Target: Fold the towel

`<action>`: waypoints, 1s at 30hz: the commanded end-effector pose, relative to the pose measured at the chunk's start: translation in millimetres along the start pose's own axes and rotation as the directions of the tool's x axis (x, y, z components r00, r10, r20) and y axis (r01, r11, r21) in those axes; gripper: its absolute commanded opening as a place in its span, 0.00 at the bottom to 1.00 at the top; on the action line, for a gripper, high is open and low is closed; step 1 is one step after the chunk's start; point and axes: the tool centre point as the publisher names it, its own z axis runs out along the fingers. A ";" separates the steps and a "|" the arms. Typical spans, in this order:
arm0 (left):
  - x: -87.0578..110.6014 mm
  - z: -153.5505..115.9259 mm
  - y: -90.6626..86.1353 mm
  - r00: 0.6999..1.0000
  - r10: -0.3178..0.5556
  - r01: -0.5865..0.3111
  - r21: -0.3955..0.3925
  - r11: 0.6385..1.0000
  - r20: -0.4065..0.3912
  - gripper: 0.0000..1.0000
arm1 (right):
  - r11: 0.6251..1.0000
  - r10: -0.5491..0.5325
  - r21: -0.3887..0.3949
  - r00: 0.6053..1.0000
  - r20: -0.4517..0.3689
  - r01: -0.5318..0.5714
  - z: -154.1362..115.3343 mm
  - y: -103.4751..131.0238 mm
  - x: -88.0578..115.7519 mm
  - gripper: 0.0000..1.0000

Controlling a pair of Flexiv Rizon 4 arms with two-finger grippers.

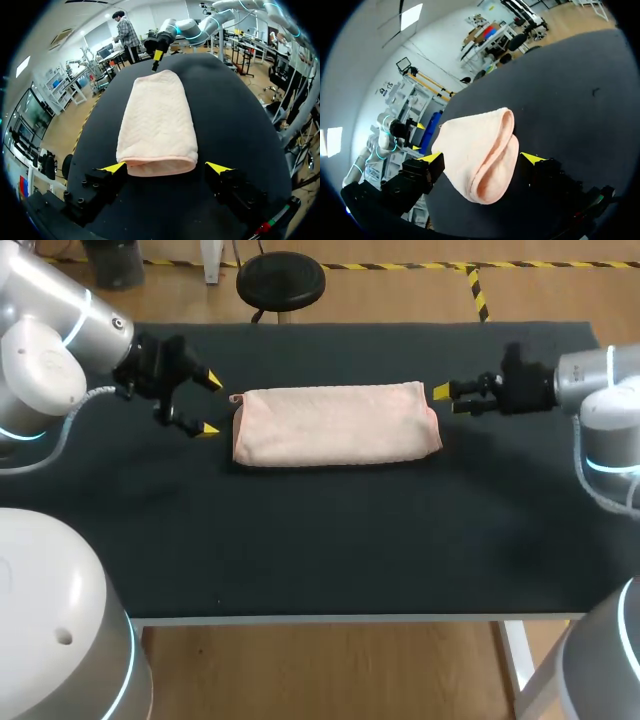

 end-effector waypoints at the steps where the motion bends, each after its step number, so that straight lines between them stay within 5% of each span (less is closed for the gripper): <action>1: 0.5 0.9 1.0 1.000 0.002 -0.002 0.004 1.000 0.003 1.00 | 0.984 0.044 0.174 0.999 0.024 -0.047 4.4 10.1 -6.1 1.00; 16: 0.5 0.9 1.0 1.000 0.002 -0.002 0.004 1.000 0.003 1.00 | 0.963 0.107 0.242 0.993 0.045 -0.115 19.3 -22.3 -13.1 1.00; 30: 0.5 0.9 1.0 1.000 0.002 -0.002 0.004 1.000 0.003 1.00 | 0.950 0.136 0.280 0.990 0.032 -0.139 43.1 -24.7 -9.4 1.00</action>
